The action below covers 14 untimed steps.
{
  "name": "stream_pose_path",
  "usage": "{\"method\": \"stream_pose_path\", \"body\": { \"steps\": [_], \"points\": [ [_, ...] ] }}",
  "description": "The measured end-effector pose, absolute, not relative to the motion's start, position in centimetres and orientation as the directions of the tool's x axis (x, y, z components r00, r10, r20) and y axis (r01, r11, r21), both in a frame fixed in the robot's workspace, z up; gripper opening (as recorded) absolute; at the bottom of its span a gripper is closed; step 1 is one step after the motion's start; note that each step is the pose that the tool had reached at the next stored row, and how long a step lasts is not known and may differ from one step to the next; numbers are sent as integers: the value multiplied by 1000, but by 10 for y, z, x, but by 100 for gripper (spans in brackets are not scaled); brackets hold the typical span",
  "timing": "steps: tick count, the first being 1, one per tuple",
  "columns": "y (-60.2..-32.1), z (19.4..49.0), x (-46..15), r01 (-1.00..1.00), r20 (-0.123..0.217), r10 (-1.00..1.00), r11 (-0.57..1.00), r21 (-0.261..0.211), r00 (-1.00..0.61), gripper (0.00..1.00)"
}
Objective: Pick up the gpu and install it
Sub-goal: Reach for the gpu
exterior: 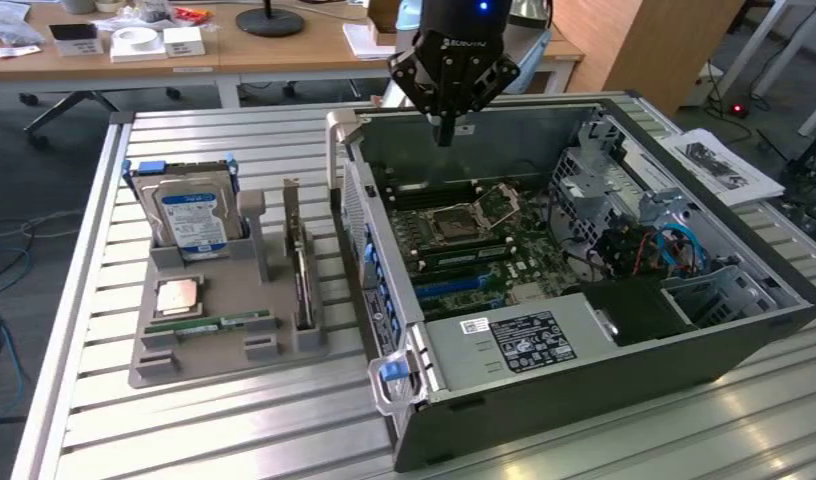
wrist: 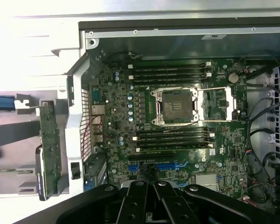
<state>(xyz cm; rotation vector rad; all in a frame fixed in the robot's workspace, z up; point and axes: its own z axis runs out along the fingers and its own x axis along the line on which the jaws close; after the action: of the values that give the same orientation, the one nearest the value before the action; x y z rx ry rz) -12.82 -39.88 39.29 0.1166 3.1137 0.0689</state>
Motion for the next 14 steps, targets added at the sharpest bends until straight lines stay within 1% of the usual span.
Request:
{"method": "stream_pose_path", "body": {
  "steps": [14],
  "points": [
    [-399,392,-141,74,-23,75,996,45,-997,11]
  ]
}}
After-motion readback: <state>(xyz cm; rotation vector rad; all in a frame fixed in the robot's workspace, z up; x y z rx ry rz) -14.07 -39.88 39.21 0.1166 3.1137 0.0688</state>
